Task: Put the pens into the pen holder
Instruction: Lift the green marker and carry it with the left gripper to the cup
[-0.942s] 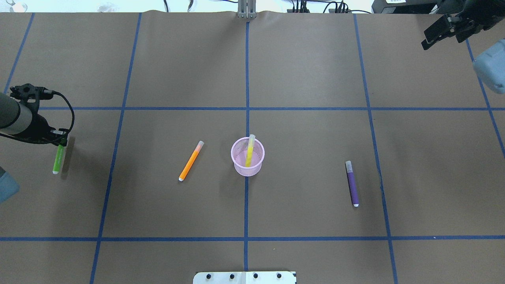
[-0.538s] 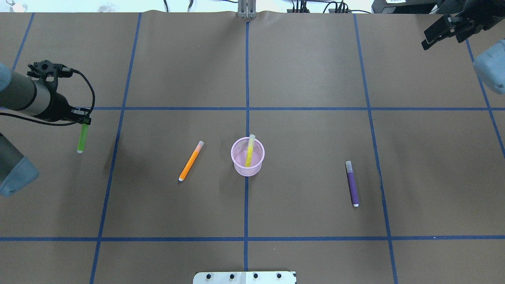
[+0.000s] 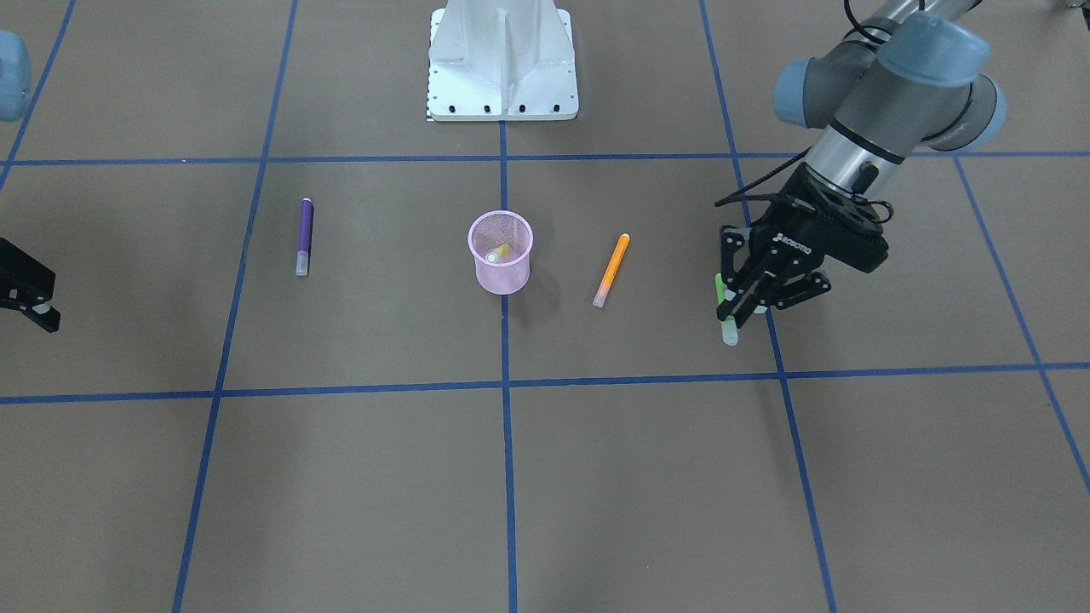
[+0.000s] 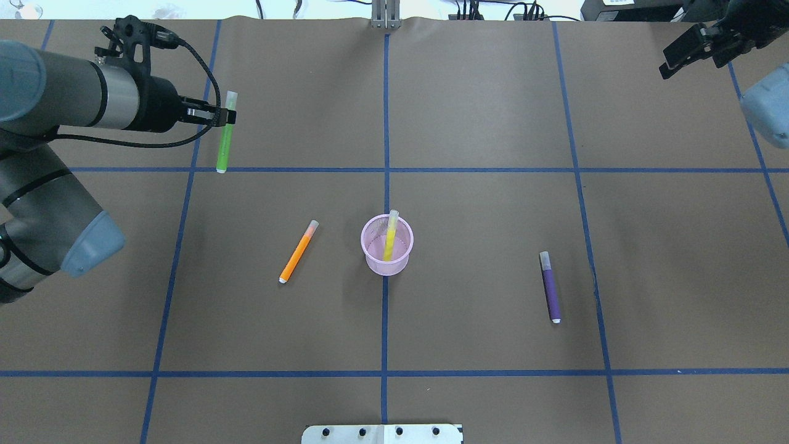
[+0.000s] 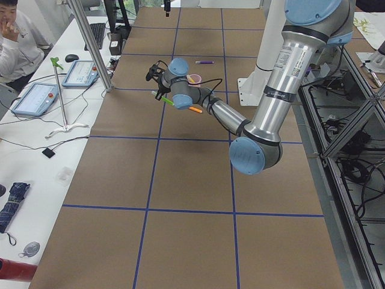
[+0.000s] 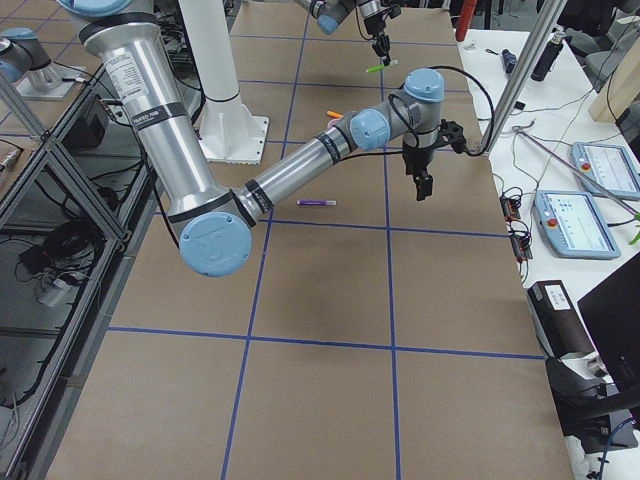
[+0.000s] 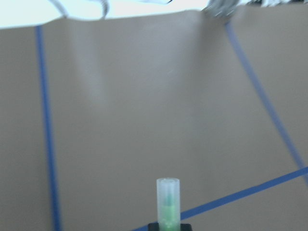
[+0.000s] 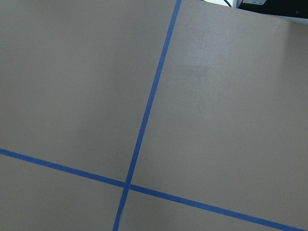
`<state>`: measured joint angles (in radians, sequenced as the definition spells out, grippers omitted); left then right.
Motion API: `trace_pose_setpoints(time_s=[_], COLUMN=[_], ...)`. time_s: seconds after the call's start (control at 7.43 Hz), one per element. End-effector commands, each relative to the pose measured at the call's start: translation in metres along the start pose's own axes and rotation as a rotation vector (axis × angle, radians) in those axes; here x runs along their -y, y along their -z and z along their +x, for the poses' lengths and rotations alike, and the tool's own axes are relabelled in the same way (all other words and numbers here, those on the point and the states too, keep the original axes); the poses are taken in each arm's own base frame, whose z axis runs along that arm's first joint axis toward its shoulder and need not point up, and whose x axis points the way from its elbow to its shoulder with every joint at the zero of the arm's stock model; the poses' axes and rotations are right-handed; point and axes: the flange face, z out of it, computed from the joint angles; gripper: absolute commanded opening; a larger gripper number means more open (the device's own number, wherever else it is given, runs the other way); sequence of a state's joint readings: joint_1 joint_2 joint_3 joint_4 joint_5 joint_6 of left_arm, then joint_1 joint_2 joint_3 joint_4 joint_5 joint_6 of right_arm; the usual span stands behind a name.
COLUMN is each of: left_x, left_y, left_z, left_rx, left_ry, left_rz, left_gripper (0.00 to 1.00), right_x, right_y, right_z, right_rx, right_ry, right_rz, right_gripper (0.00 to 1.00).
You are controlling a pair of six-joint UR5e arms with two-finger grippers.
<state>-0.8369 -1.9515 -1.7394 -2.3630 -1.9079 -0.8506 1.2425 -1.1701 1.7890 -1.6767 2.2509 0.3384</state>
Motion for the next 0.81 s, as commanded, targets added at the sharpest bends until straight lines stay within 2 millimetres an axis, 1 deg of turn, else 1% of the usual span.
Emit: trace_pose_setpoints(time_s=[0.0, 0.13, 0.27, 0.4, 0.54, 0.67], left_x=[-0.019, -0.035, -0.059, -0.078, -0.093, -0.114], left_y=[-0.016, -0.028, -0.044, -0.059, -0.073, -0.083], left_z=[0.090, 0.137, 0.172, 0.190, 0.192, 0.204], left_rx=[-0.183, -0.223, -0.220, -0.215, -0.216, -0.214], left_ry=[-0.093, -0.140, -0.239, -0.269, -0.266, -0.261], left_rz=[0.180, 0.231, 0.259, 0.291, 0.311, 0.310], left_gripper=[0.00, 0.00, 0.00, 0.00, 0.00, 0.00], right_x=[0.000, 0.000, 0.000, 0.000, 0.001, 0.001], right_y=[0.000, 0.000, 0.000, 0.000, 0.000, 0.000], right_z=[0.000, 0.000, 0.000, 0.000, 0.000, 0.000], right_rx=[0.000, 0.000, 0.000, 0.000, -0.004, -0.004], right_ry=[-0.002, -0.006, -0.009, -0.011, -0.012, -0.013], right_rz=[0.001, 0.001, 0.001, 0.001, 0.001, 0.001], right_gripper=[1.00, 1.00, 1.00, 1.00, 1.00, 1.00])
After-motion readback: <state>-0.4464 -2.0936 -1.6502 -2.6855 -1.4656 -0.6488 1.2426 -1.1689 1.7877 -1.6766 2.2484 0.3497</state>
